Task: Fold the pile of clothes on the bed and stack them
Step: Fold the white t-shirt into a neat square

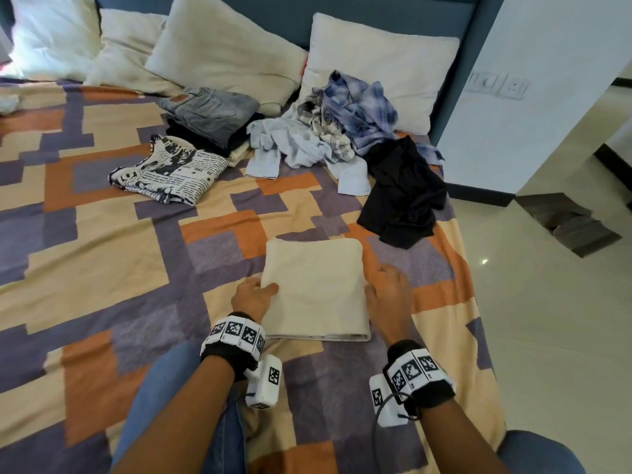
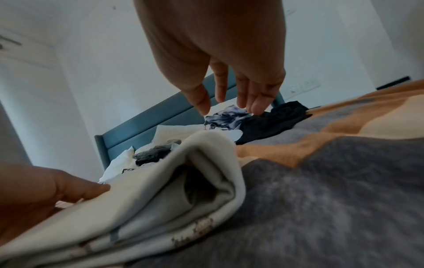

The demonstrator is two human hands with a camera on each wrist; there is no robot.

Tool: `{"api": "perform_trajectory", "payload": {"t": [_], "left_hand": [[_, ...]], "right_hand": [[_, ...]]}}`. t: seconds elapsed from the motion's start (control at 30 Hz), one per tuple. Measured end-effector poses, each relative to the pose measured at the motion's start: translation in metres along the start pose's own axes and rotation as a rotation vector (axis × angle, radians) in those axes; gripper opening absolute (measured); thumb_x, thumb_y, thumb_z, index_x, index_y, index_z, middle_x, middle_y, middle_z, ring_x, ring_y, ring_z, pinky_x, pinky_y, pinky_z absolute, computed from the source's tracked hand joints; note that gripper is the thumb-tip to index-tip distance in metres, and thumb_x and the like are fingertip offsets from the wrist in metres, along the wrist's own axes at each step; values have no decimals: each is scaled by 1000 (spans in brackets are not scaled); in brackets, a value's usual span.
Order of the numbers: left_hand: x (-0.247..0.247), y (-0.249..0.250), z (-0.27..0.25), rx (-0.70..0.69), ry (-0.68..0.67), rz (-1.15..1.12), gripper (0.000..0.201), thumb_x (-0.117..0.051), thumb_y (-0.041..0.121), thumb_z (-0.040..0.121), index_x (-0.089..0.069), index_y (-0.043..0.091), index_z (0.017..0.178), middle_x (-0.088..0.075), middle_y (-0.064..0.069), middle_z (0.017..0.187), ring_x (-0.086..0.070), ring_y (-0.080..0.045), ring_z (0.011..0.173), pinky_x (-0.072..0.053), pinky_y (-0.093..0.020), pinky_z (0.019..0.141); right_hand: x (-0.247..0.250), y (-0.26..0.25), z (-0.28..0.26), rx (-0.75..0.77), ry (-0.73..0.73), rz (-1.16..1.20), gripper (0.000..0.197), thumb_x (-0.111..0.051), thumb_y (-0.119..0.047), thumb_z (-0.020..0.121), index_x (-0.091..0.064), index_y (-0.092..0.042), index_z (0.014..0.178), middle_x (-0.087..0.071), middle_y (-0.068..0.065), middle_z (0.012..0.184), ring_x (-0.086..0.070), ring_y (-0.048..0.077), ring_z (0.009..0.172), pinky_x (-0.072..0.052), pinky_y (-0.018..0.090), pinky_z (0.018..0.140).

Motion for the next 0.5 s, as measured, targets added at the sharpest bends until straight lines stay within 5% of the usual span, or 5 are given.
{"api": "perform_trajectory", "payload": {"t": [0.1,0.2,0.3,0.37,0.5], "left_hand": [[5,1,-2,-18,96,194,38,-67,25,88,-59,8,121,-60,-17,124,-54,-38,114,-44,-41,94],[-7,27,-16,-221,246,408,43,-61,24,90,-53,12,131,-44,-16,139,-42,-39,126,-36,-44,102],[-58,37,-23,-435,-42,587,56,-49,37,98,-33,21,149,-23,-4,159,-19,-28,145,-17,-42,116],[-87,20,-23,-392,-235,801,65,-35,50,100,-6,31,155,6,3,163,8,-26,150,3,-50,117],[-97,-3,-12,-493,-274,977,69,-20,61,97,18,38,150,29,10,157,30,-24,144,19,-52,113]], "right_hand": [[-12,-17,6,65,-78,41,45,-53,-30,89,-54,-6,126,-54,16,129,-47,35,121,-40,46,99],[-26,-29,20,237,-183,-131,55,-46,-40,94,-47,-13,141,-38,14,153,-32,33,142,-31,50,114],[-48,-25,28,307,-432,-334,58,-39,-43,103,-26,-20,154,-8,8,165,-4,31,151,-6,50,121],[-58,0,27,137,-566,-346,61,-32,-53,102,-13,-33,156,7,-3,165,8,32,151,1,50,120],[-61,34,15,-137,-564,-231,64,-26,-63,99,1,-45,154,11,-1,165,10,28,151,4,49,121]]}}
Point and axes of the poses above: each hand's wrist, its own z-axis towards the middle knuckle, its own x-axis out of the back of the hand, y = z × x, the point moved 4 cm from there along z, towards the middle knuckle
